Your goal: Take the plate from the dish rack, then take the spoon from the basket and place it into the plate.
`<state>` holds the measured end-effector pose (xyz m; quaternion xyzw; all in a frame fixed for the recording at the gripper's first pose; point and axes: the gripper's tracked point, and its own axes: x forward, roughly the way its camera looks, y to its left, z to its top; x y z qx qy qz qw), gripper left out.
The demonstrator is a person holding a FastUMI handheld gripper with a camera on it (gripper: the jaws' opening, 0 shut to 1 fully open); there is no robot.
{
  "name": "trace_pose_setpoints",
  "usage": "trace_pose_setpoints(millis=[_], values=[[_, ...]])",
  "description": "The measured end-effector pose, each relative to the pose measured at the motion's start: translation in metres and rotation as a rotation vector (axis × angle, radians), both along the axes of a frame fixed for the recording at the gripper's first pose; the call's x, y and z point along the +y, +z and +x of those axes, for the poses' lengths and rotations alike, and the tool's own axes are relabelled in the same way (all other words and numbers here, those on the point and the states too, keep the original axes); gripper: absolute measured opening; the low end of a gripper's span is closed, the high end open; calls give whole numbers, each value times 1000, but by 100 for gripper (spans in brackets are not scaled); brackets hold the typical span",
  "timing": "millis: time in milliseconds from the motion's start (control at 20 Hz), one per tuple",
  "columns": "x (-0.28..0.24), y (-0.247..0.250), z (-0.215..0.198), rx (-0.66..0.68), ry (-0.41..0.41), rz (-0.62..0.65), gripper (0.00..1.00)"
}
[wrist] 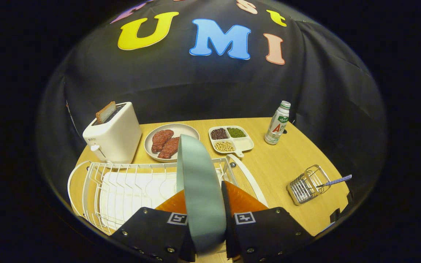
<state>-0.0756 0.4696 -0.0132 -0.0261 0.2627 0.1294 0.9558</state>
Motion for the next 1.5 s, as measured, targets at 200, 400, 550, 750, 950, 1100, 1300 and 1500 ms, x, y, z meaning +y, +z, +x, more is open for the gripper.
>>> trace_pose_setpoints(millis=[200, 400, 550, 750, 950, 1100, 1300, 1500], values=[[-8, 23, -5, -83, -12, -98, 31], [-28, 43, -20, -129, -24, -109, 30], [-52, 55, -36, -156, -37, -116, 30], [-93, 67, -64, -184, -64, -121, 30], [-136, 58, -93, -170, -88, -119, 30], [-160, 43, -109, -147, -99, -117, 30], [-180, 20, -130, -118, -77, -135, 30], [-179, -20, -151, -40, -18, -109, 31]])
